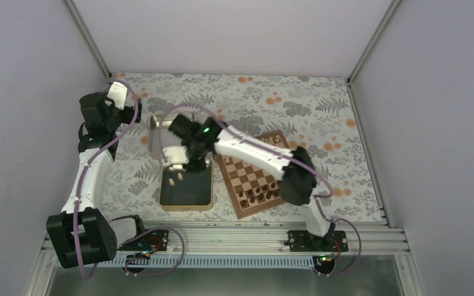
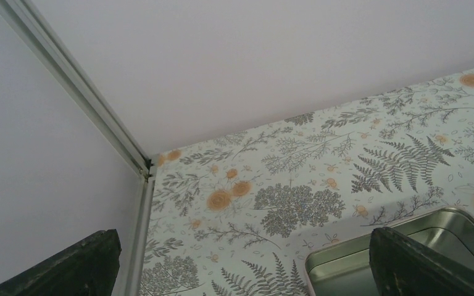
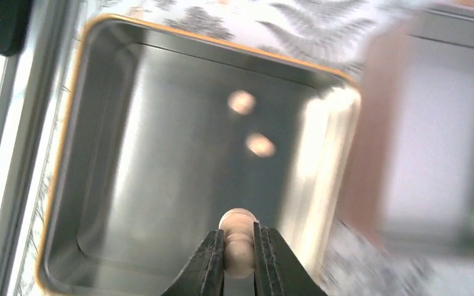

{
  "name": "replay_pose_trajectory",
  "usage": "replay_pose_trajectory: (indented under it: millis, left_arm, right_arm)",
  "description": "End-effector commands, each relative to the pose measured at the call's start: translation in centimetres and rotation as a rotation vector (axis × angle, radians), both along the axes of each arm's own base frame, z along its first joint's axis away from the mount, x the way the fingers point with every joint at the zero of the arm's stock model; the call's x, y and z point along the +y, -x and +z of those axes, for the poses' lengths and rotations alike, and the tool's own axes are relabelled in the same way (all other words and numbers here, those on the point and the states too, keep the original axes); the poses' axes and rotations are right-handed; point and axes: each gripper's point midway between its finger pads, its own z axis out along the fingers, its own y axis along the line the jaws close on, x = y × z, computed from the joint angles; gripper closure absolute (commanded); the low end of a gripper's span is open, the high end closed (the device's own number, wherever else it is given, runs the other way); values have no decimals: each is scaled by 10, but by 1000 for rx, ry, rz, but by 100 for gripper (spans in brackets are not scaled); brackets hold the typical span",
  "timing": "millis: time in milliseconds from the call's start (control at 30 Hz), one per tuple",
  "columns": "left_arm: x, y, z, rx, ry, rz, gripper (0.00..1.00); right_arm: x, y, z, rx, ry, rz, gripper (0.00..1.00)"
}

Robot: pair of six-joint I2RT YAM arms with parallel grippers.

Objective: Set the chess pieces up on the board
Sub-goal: Place the chess piece on the chessboard.

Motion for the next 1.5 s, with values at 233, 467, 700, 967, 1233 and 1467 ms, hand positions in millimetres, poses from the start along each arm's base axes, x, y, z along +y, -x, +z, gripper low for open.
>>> replay_pose_trajectory:
  millis: [233, 467, 700, 967, 1233, 1467]
  left_arm:
    - [-2, 2, 7, -24, -5, -19, 0]
    - [-3, 0, 5, -19, -1, -25, 0]
    - [-3, 0, 6, -20, -2, -22, 0]
    - [-2, 0, 4, -17, -2, -18, 0]
    - [-1, 0, 4, -16, -4, -17, 0]
    - [-2, 0, 3, -14, -3, -20, 0]
  right_arm:
    - [-183, -111, 56, -29, -25, -442, 89]
    - [-269, -129, 23, 15, -1, -618, 89]
    - [-292, -135, -16, 58, 26, -678, 89]
    - [-298, -144, -37, 81, 40, -695, 89]
    - [-295, -152, -42, 86, 38, -695, 89]
    - [-295, -152, -46, 99, 47, -696, 88]
